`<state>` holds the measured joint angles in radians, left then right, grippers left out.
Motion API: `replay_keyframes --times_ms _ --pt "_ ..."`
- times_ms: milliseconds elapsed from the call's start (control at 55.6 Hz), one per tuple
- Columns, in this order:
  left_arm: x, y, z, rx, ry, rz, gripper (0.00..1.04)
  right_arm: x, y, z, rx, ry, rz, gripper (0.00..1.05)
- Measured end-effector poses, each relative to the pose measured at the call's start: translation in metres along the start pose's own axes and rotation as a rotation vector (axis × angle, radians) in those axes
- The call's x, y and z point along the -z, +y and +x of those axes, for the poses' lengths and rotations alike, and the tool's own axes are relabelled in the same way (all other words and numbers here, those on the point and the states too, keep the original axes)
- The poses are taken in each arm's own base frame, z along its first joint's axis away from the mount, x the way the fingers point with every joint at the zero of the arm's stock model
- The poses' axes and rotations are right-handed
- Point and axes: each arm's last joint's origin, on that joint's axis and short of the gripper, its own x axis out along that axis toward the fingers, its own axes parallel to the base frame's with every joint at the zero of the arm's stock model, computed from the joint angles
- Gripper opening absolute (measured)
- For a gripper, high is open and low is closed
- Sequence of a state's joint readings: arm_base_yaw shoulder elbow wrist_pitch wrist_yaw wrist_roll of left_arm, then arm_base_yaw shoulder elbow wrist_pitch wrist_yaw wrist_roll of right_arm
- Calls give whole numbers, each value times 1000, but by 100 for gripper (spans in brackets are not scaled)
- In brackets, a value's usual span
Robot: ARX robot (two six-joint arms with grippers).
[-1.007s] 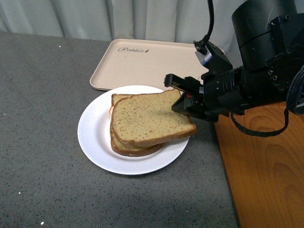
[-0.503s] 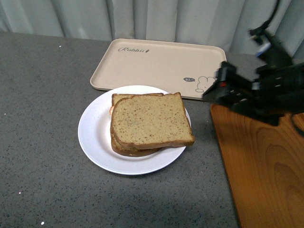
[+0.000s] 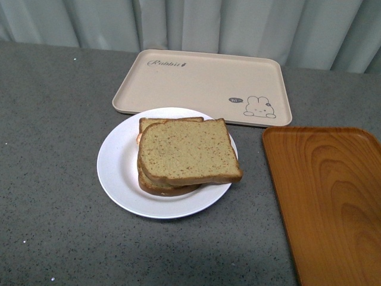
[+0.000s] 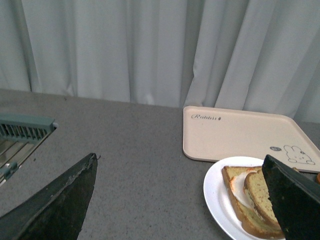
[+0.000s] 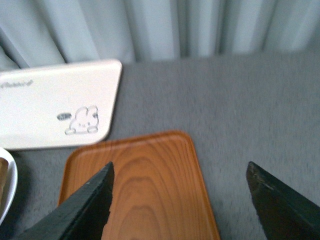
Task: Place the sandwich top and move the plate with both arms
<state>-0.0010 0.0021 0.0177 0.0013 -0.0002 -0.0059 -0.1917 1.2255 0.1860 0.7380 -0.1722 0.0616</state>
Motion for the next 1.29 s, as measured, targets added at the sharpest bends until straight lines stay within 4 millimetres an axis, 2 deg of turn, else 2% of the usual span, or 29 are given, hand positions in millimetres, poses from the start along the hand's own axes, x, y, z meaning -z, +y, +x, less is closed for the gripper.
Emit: replay_keyframes --times_ms 90,144,324,414,432,539,863,1295 --pt "0 0 0 0 2 1 98 -7 8 -16 -22 -219 -75 61" --pt "0 0 0 1 2 1 98 -13 11 -21 -22 -278 -92 52" --pt "0 0 0 0 2 1 98 -7 18 -36 -22 -278 -105 24" --pt "0 0 0 0 2 1 98 -4 21 -44 -24 -277 -107 3" --pt "0 0 0 0 2 1 98 -3 23 -46 -10 -278 -110 1" --pt "0 0 0 0 2 1 98 0 32 -55 -29 -280 -113 1" --pt "0 0 0 0 2 1 98 0 32 -72 -26 -297 -112 1" --pt "0 0 0 0 2 1 98 2 32 -85 -27 -305 -112 1"
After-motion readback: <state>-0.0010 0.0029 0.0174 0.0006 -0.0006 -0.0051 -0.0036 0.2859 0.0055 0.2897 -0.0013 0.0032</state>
